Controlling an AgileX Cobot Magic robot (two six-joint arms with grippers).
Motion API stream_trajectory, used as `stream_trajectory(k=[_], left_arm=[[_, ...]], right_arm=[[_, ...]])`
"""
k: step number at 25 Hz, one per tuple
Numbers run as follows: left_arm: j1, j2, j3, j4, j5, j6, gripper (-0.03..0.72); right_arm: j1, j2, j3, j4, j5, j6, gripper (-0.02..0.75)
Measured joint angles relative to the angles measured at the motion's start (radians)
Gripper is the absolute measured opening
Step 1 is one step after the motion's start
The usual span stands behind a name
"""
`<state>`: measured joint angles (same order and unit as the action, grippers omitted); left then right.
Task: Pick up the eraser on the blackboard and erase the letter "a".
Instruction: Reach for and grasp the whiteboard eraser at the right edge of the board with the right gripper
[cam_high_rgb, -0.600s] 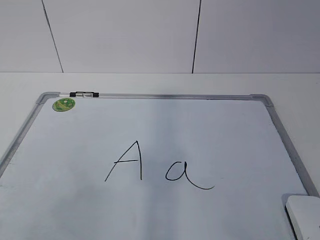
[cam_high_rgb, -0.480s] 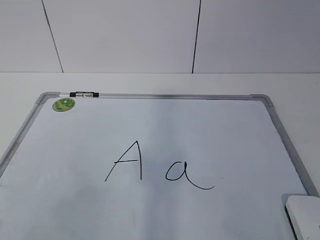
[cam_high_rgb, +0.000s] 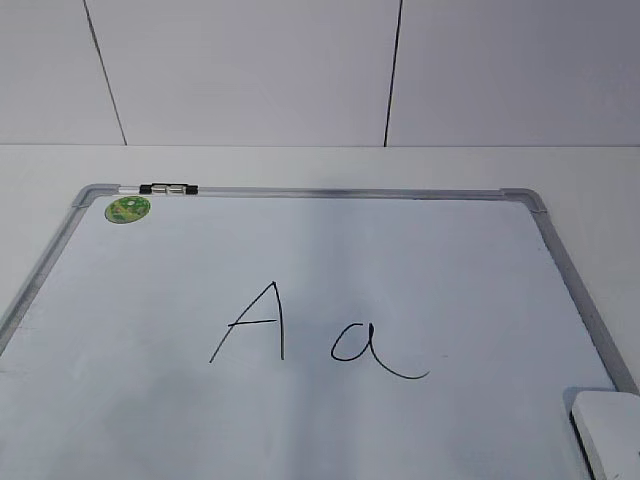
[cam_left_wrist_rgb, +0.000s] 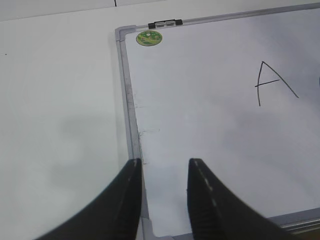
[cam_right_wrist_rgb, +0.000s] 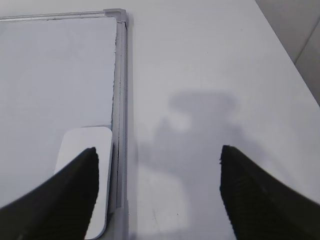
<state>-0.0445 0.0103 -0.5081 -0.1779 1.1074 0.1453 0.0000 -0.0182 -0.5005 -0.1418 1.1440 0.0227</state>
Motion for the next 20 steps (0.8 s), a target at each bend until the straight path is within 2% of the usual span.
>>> stream_trajectory(k=[20], left_arm=[[0.000, 0.000, 0.000, 0.000, 0.000, 0.000, 0.235]], right_arm=[[0.000, 0.000, 0.000, 0.000, 0.000, 0.000, 0.579]])
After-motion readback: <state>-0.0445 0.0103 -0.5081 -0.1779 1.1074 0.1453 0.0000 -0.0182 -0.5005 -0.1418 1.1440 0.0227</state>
